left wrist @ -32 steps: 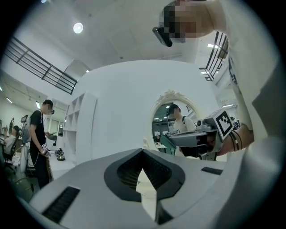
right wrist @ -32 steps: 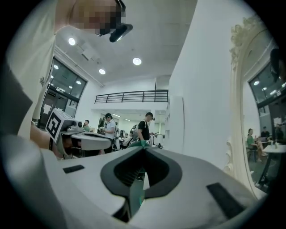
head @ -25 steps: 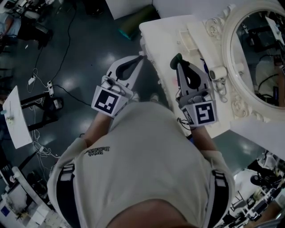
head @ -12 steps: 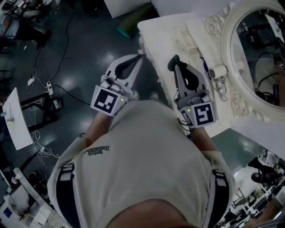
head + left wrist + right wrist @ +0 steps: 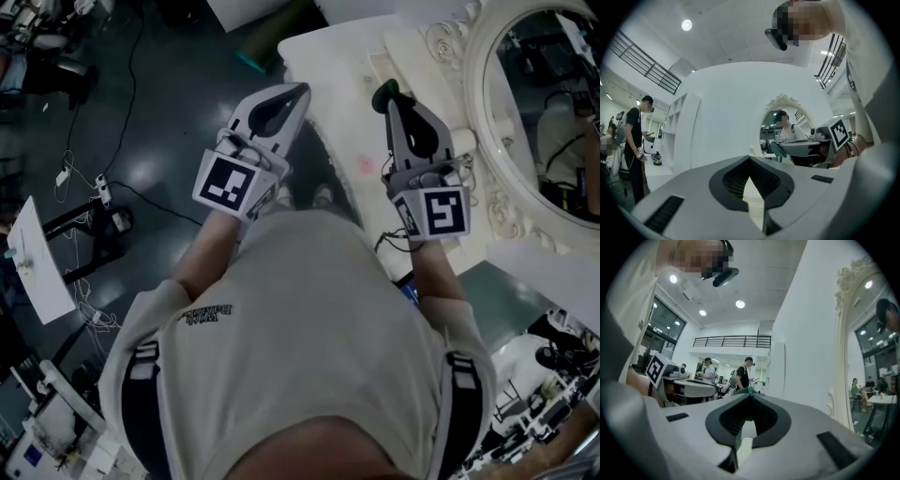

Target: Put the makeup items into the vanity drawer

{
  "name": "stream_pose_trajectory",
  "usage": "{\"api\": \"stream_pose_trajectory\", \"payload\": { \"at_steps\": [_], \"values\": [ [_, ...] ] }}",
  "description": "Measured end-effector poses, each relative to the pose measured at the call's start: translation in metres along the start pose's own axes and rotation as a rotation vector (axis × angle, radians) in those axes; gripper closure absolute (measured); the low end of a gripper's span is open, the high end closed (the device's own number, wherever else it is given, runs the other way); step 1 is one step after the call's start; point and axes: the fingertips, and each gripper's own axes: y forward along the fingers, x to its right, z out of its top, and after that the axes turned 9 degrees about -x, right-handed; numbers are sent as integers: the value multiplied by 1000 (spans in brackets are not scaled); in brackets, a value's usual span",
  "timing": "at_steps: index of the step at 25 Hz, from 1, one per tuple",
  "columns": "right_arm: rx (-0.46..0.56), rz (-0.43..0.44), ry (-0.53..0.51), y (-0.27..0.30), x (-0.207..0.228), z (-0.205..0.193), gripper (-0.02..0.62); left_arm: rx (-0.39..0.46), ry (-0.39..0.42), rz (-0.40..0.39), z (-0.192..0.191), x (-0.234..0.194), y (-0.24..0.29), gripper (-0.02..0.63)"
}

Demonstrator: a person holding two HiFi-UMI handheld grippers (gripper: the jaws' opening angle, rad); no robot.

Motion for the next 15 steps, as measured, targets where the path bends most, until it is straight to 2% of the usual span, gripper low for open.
{"api": "stream_pose_trajectory", "payload": {
  "at_steps": [7,11,15],
  "values": [
    [-61,-105,5,39,71,-18,589,-3,45,-56,-2,-16,70,594],
    [-159,-140,23,71,109,-60,589,-37,42,-93,-25,-23,120,594],
    [-270,-153,75,106,143,-121,589,-96,64,-127,-77,-28,174,594]
  ]
}}
